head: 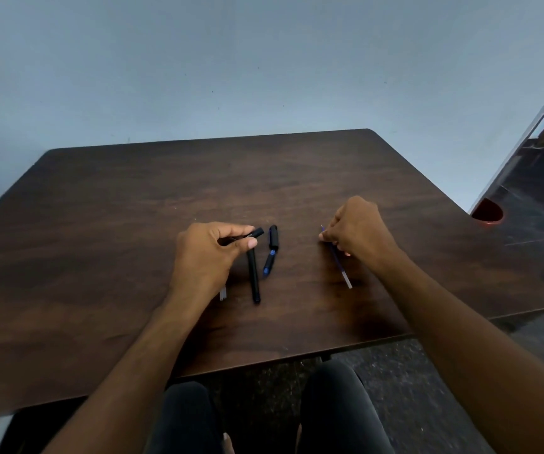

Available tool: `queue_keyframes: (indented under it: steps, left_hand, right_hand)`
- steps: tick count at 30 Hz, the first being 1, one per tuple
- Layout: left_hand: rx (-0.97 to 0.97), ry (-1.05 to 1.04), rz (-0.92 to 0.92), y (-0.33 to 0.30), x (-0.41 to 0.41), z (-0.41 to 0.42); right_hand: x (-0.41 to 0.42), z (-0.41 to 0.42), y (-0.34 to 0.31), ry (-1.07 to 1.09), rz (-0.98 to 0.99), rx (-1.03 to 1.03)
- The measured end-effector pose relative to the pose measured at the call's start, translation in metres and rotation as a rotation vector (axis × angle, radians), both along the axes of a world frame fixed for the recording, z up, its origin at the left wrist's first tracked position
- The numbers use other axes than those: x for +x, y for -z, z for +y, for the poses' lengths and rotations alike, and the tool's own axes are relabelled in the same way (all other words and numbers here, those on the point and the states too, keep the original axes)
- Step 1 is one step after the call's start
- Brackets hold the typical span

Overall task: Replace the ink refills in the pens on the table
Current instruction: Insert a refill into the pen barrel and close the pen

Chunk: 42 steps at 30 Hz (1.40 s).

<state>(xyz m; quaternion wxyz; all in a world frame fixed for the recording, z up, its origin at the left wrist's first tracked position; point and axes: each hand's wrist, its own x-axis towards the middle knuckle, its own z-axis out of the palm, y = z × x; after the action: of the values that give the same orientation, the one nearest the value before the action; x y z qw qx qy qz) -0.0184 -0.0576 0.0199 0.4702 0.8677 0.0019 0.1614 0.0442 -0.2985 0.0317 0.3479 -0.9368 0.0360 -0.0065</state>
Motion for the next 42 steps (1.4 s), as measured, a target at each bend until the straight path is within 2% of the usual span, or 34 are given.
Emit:
queue_keyframes:
  steps: [9,15,31,35,38,42]
  left_hand:
    - [0.016,-0.031,-0.006,0.003,-0.001,0.006]
    - [-0.016,-0.021,0.022,0.002,0.001,0.004]
    - [-0.029,-0.071,0.005,0.005,-0.004,0.02]
    - [-0.037,-0.095,-0.006,0.004,-0.004,0.029]
    - [-0.055,-0.114,-0.002,0.002,-0.004,0.036]
    - [-0.08,-0.143,-0.021,0.005,-0.007,0.046]
  right_hand:
    - [0.003,0.008,0.001,0.022,-0.029,-0.126]
    - [0.006,0.018,0.001,-0.057,0.005,-0.22]
    - [-0.007,0.024,-0.014,0.009,0.03,-0.146]
    - [-0.011,0.031,-0.015,0.023,-0.018,-0.137]
    - [-0.02,0.048,-0.02,-0.034,-0.087,-0.077]
    - [-0.028,0.089,-0.029,-0.14,-0.025,0.007]
